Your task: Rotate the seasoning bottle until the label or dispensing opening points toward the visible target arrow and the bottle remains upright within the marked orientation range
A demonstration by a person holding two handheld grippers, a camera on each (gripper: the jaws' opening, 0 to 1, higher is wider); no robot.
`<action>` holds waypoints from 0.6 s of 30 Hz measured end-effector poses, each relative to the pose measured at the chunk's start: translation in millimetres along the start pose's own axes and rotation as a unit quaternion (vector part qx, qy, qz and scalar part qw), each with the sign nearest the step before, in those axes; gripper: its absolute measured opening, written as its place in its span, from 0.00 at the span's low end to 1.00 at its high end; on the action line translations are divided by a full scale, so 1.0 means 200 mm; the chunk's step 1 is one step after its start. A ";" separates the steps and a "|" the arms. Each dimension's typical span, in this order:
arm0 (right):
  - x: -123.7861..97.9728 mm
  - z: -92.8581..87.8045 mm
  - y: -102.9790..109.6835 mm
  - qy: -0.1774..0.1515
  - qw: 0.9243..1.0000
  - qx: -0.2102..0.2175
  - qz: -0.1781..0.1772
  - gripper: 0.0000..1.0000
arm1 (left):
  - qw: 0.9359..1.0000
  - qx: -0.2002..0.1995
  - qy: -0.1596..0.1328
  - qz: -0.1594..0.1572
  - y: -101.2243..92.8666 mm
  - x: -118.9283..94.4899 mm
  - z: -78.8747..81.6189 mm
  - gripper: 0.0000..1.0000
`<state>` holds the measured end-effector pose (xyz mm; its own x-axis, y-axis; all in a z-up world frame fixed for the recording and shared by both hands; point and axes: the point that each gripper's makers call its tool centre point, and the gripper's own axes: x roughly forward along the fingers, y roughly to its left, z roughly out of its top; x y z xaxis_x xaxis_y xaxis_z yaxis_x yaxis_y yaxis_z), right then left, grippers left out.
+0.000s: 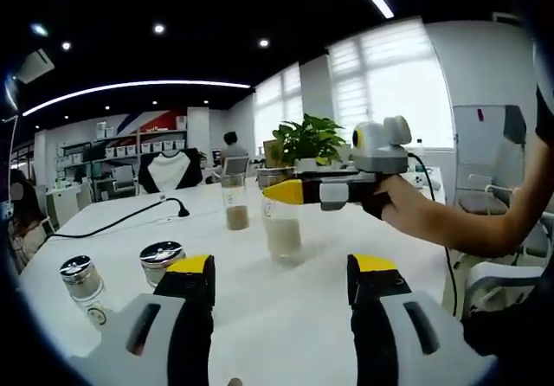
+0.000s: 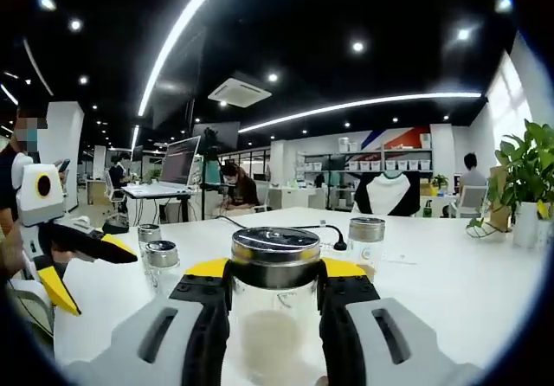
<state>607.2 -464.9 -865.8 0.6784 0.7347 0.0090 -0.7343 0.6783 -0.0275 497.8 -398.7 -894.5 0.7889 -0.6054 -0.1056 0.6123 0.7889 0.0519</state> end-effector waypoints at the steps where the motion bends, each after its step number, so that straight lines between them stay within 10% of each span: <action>1: 0.00 0.00 0.00 0.000 1.000 0.000 0.002 0.36 | 1.000 0.000 0.001 0.000 0.00 0.00 0.00 0.65; 18: -0.11 0.03 0.21 -0.010 0.999 0.005 0.046 0.36 | 1.000 -0.001 0.001 -0.010 -0.05 0.04 0.01 0.65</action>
<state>561.7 -452.8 -860.5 0.6075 0.7938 0.0267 -0.7936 0.6081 -0.0200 499.2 -411.6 -893.9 0.7759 -0.6212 -0.1096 0.6284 0.7765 0.0474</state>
